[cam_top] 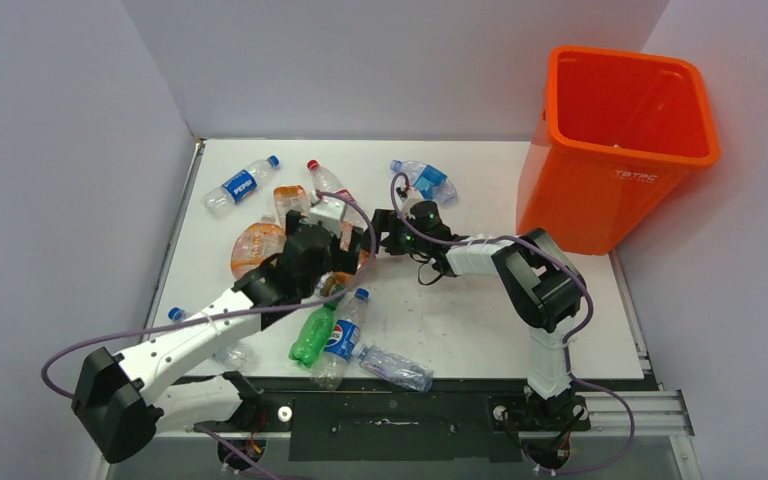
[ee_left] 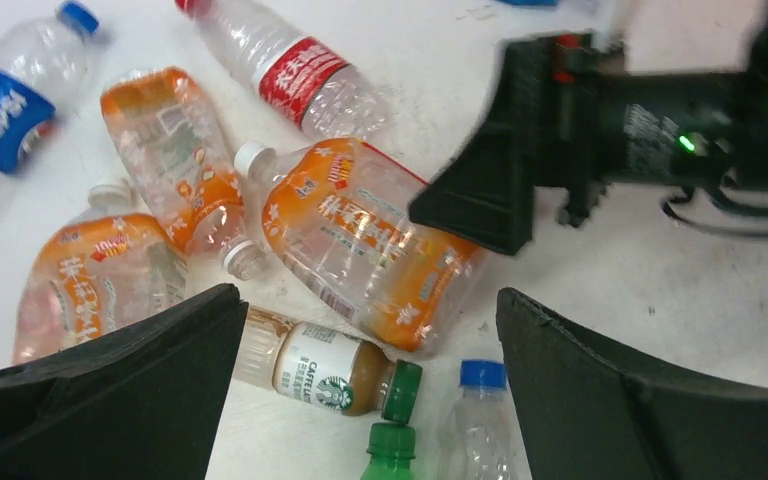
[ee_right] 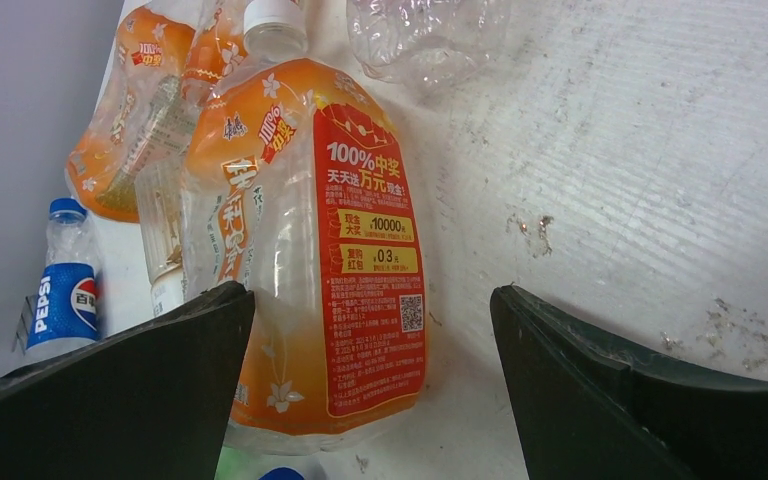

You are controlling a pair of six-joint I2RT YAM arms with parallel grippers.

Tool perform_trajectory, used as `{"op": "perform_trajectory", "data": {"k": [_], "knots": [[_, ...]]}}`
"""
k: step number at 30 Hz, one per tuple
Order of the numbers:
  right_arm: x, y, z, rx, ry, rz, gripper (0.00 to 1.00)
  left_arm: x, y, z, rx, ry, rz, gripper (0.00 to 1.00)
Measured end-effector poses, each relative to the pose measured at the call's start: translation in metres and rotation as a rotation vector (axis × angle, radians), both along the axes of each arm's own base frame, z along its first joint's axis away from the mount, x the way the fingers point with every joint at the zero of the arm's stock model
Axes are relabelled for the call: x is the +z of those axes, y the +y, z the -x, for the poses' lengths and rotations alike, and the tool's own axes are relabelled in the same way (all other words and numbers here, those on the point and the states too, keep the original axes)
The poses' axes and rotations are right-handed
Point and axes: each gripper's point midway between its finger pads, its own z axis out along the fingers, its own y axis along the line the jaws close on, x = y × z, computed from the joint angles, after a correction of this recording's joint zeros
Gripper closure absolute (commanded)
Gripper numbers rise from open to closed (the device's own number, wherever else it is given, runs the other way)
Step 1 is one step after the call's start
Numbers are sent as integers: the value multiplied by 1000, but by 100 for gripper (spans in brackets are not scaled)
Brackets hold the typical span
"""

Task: Put the plastic bottles in the bin
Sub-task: Pick up the plastic bottle from the corner of the board.

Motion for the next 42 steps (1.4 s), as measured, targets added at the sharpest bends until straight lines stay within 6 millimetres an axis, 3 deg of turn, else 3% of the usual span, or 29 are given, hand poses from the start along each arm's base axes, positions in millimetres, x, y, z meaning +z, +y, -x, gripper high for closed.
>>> {"op": "perform_trajectory", "data": {"k": [6,11,17,20,23,29,31,32,36,39,42], "knots": [[2,-12,1,-39,5,-5,10,-27,34,-54,228,239,327,4],[2,-12,1,-38,9,-9,10,-59,27,-60,263,388,443,4],[4,-11,3,-26,28,-31,8,-117,11,-55,280,573,441,1],[2,-11,6,-26,29,-39,3,-135,12,-53,305,618,425,0],[-10,-17,17,-32,56,-47,3,-142,12,-53,316,633,423,9],[-12,-30,41,-47,72,-84,4,-144,0,-57,275,646,453,26],[-10,-36,51,-52,75,-90,2,-143,-9,-59,246,648,460,30],[-11,-48,67,-56,87,-80,0,-142,-13,-61,234,644,461,34],[-9,-64,77,-95,86,-53,8,-142,-34,-59,159,640,451,45],[8,-78,76,-145,52,-44,10,-144,-45,-50,112,658,438,51],[31,-90,56,-212,-8,-52,10,-148,-52,-41,75,674,432,51]]}}
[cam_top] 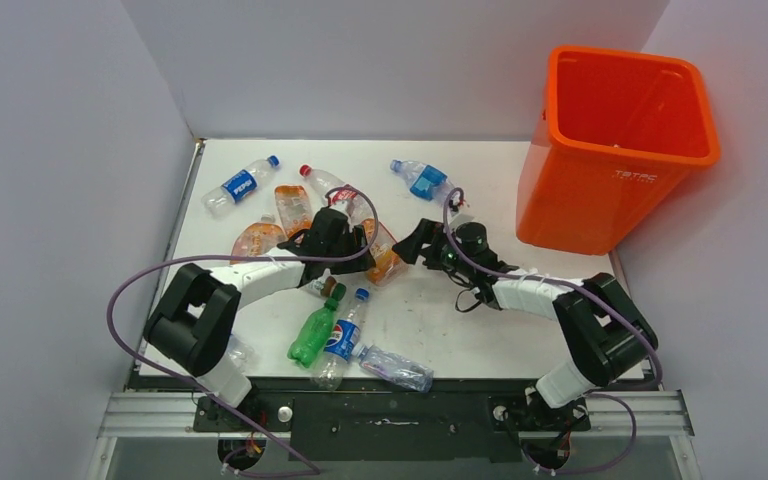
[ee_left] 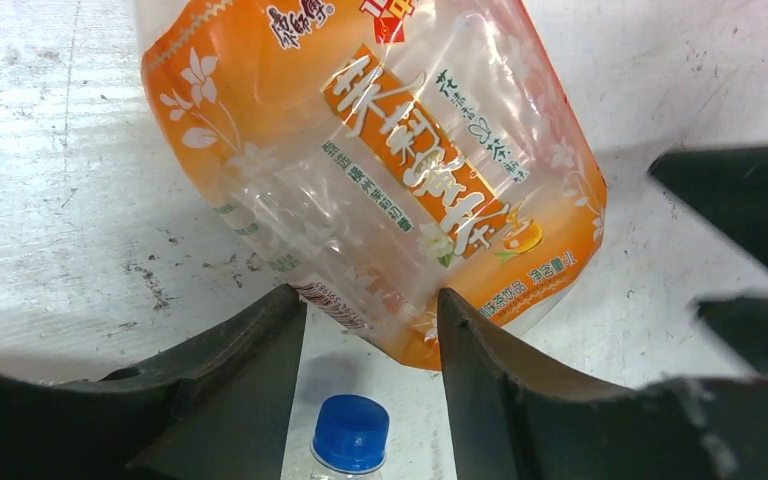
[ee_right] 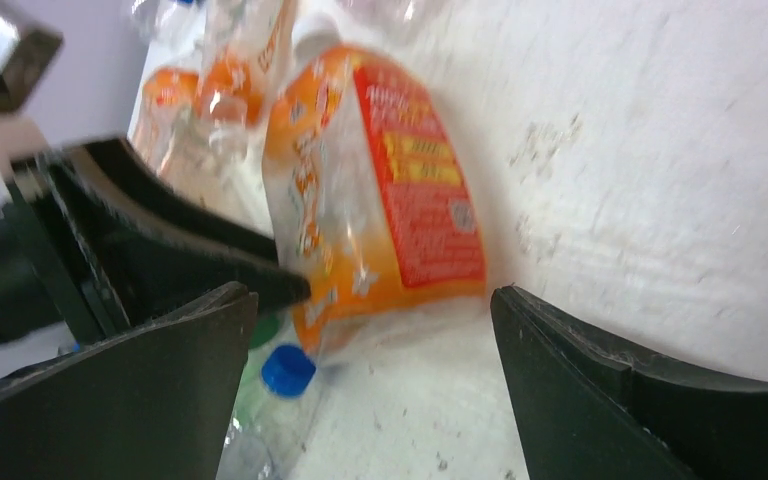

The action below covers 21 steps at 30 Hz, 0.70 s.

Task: Put the plastic bottles in the bin
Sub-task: Pick up the plastic bottle from the corner of the board.

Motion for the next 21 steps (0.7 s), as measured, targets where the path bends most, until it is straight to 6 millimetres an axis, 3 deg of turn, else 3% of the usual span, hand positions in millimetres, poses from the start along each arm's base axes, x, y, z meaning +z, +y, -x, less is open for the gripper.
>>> {"op": "perform_trajectory", "data": {"k": [4,10,15,21], "knots": [[15,-3,-34,-49,-41,22,10,-1,0,3,-12,-1,3,46],[18,23,-78,-2,-77,59,10,1,7,10,-13,-7,-14,44],[-4,35,-87,59,-38,100,10,4,10,8,-12,-23,-31,43],[-38,35,-73,97,52,137,10,3,18,8,17,-32,-52,40]]}}
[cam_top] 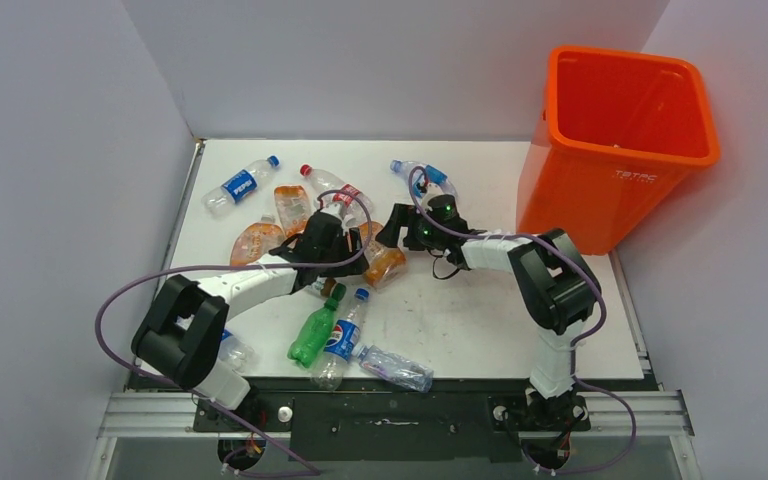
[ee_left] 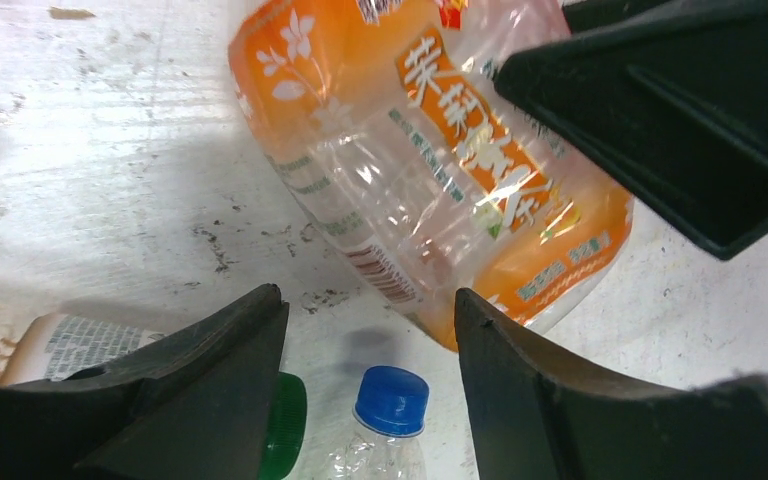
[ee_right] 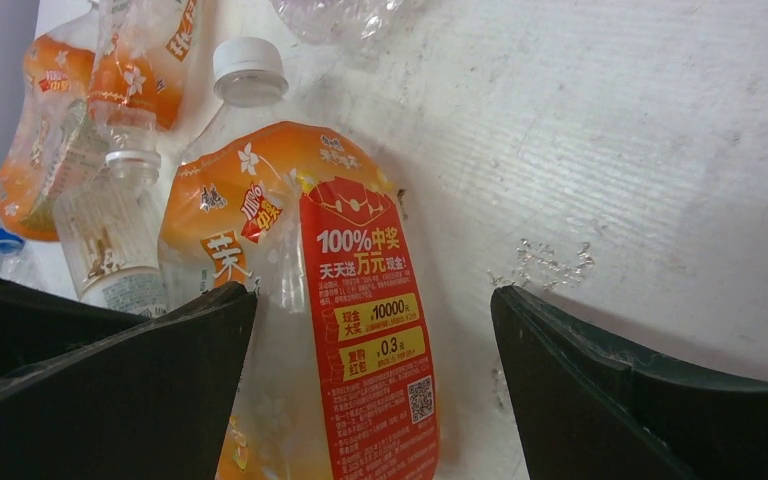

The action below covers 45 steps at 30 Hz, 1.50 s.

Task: Put the plastic bottles in the bin
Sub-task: Pick up the plastic bottle from the corner of the board.

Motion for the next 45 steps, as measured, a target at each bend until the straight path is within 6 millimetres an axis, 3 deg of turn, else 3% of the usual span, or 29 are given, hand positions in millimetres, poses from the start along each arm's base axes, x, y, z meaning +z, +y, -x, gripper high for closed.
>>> {"op": "perform_trajectory", "data": {"k": [12,14,18,22,26,28,31,35,38,45], "knots": [[-8,23,37,69,96,-144,3,4,-4,-11,34,-29,35,55],[-8,27,41,76,89,-164,13,4,-6,-13,35,-34,43,57],[-9,23,41,46,93,-193,45,4,-6,-13,34,-34,45,56],[-15,18,53,43,137,-220,61,4,-4,-14,43,-40,39,43],[-12,14,67,62,152,-231,64,19,-2,-9,47,-68,61,25],[-6,11,73,68,142,-231,65,35,-1,-8,46,-103,84,17],[18,5,80,81,83,-241,66,70,1,-5,50,-180,137,1],[72,-3,91,100,-63,-298,66,110,10,9,59,-302,246,4],[118,-11,103,117,-199,-369,67,124,16,26,50,-366,347,4],[176,-23,137,137,-366,-518,67,186,-6,57,-115,-530,639,4]]}}
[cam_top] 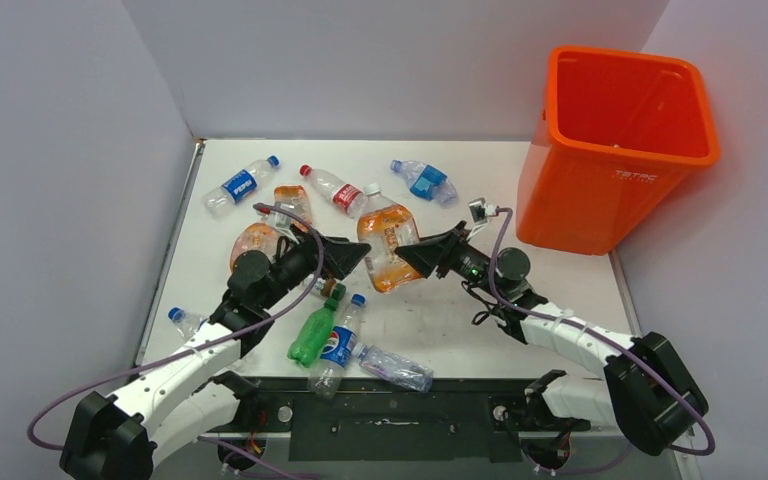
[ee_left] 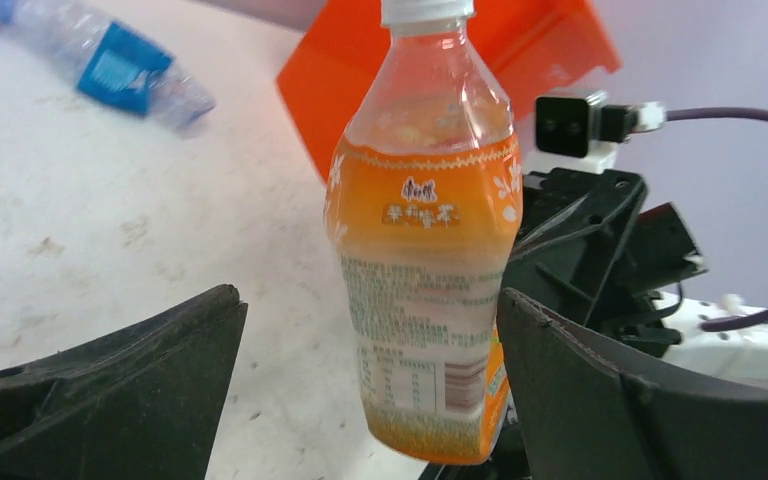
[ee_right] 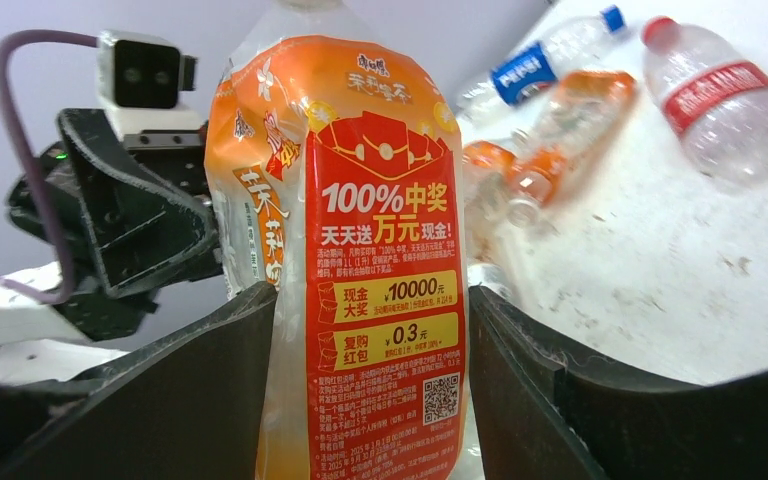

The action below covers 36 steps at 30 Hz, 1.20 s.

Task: Put the plastic bottles in the bin
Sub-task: Pick up the plastic bottle from the corner of the board.

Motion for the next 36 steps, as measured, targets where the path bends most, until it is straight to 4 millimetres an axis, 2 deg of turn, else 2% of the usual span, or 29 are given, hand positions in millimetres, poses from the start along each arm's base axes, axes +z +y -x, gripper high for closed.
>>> {"op": "perform_trajectory", "data": {"k": [5,9,11,15,17,18,19,20,22,26,29,31,34,36], "knots": [[35,4,22,24,-86,-94,69,40,-12,18,-121,-119,89,4],[55,6,35,29,-133,-171,70,65,-24,30,-230,-177,120,4],[58,8,39,34,-139,-188,70,73,-30,36,-280,-195,133,1],[64,9,42,25,-153,-219,67,72,-39,48,-366,-192,134,27],[66,10,43,22,-155,-223,58,71,-43,53,-400,-191,128,44],[66,11,44,24,-155,-223,50,72,-44,54,-409,-192,122,50],[66,12,43,16,-158,-221,37,72,-45,54,-417,-194,115,55],[66,12,42,10,-155,-217,25,74,-46,54,-420,-204,104,59],[70,12,41,5,-160,-205,11,79,-46,54,-421,-225,88,62],[80,9,43,-15,-182,-120,0,85,-44,54,-403,-271,49,66],[92,-5,46,-67,-213,-36,5,93,-38,54,-354,-344,-4,67],[110,-19,50,-112,-248,13,5,98,-34,51,-312,-413,-66,67],[152,-35,49,-179,-299,77,4,105,-35,47,-263,-537,-196,67],[181,-40,46,-211,-326,103,4,103,-36,46,-245,-618,-285,67]]}}
